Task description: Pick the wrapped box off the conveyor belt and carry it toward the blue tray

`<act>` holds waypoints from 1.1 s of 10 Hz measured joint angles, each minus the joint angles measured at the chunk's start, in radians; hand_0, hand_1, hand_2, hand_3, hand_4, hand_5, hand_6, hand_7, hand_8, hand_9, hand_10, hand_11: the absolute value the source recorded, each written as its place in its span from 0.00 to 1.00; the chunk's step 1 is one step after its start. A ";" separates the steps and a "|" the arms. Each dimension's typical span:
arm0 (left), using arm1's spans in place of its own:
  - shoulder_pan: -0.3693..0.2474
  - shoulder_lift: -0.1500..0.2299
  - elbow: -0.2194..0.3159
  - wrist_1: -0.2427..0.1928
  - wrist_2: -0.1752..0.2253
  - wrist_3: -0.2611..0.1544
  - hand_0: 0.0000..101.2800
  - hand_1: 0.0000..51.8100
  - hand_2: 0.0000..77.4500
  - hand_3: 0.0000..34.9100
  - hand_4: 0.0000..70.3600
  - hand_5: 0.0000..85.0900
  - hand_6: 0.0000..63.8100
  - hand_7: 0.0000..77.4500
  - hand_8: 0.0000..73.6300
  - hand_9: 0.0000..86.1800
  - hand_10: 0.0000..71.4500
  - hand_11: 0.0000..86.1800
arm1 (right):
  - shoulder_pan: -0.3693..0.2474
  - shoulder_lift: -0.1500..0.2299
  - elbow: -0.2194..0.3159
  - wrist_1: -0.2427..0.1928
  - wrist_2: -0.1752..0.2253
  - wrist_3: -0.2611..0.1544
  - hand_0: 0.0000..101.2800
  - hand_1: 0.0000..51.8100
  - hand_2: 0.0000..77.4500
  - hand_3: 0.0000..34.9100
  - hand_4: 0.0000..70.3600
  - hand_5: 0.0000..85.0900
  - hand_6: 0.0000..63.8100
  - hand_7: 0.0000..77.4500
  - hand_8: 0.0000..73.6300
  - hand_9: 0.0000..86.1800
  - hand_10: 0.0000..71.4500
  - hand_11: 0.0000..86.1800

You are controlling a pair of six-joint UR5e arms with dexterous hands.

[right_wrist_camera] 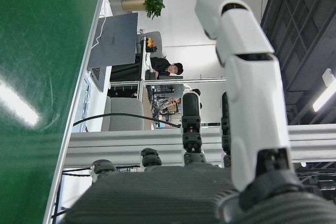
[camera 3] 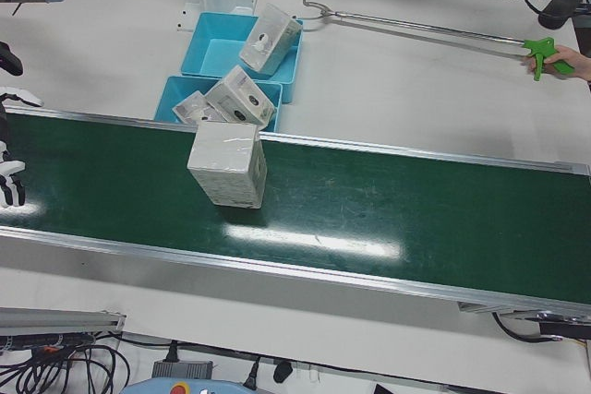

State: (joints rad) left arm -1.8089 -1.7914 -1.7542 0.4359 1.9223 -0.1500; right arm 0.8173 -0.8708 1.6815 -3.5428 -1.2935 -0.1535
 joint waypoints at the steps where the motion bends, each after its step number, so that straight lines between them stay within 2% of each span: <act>1: 0.000 0.000 0.000 0.000 0.000 0.000 0.00 0.00 0.01 0.00 0.00 0.01 0.01 0.00 0.00 0.00 0.01 0.00 | 0.001 0.000 0.001 0.000 0.000 0.000 0.52 0.40 0.34 0.64 0.21 0.46 0.12 0.40 0.00 0.09 0.00 0.02; 2: 0.000 0.000 0.000 0.000 0.000 0.000 0.00 0.00 0.01 0.00 0.00 0.01 0.01 0.00 0.00 0.00 0.01 0.00 | 0.001 0.000 0.002 0.000 0.000 0.000 0.51 0.40 0.33 0.68 0.21 0.46 0.12 0.40 0.02 0.08 0.00 0.02; 4: 0.000 0.000 0.000 0.000 0.000 0.000 0.00 0.00 0.01 0.00 0.00 0.01 0.00 0.01 0.00 0.00 0.00 0.00 | 0.001 -0.002 0.004 -0.001 0.000 0.000 0.51 0.43 0.36 0.68 0.22 0.46 0.13 0.40 0.01 0.08 0.00 0.02; 7: 0.000 0.000 0.000 0.000 0.000 0.000 0.00 0.00 0.01 0.00 0.00 0.01 0.00 0.00 0.00 0.00 0.00 0.00 | -0.002 -0.003 0.003 -0.001 0.001 -0.002 0.51 0.41 0.37 0.68 0.22 0.46 0.12 0.39 0.01 0.09 0.00 0.01; 8: 0.000 0.000 0.000 0.000 0.000 0.000 0.00 0.00 0.01 0.00 0.00 0.01 0.00 0.00 0.00 0.00 0.00 0.00 | -0.008 -0.001 0.000 -0.001 0.002 -0.004 0.52 0.41 0.36 0.69 0.19 0.46 0.12 0.39 0.01 0.09 0.00 0.01; 9: 0.000 0.000 0.000 0.000 0.000 0.000 0.00 0.00 0.01 0.00 0.00 0.01 0.00 0.00 0.00 0.00 0.00 0.00 | -0.013 0.001 -0.002 -0.001 0.002 -0.007 0.51 0.41 0.36 0.65 0.19 0.46 0.12 0.39 0.01 0.09 0.00 0.01; 11: 0.000 0.000 0.000 0.000 0.000 0.000 0.00 0.00 0.01 0.00 0.00 0.01 0.00 0.01 0.00 0.00 0.01 0.00 | -0.018 0.000 -0.008 -0.001 0.002 -0.014 0.51 0.41 0.36 0.65 0.22 0.46 0.11 0.39 0.01 0.09 0.00 0.02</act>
State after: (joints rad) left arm -1.8090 -1.7914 -1.7541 0.4359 1.9222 -0.1500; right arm 0.7992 -0.8710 1.6736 -3.5435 -1.2911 -0.1674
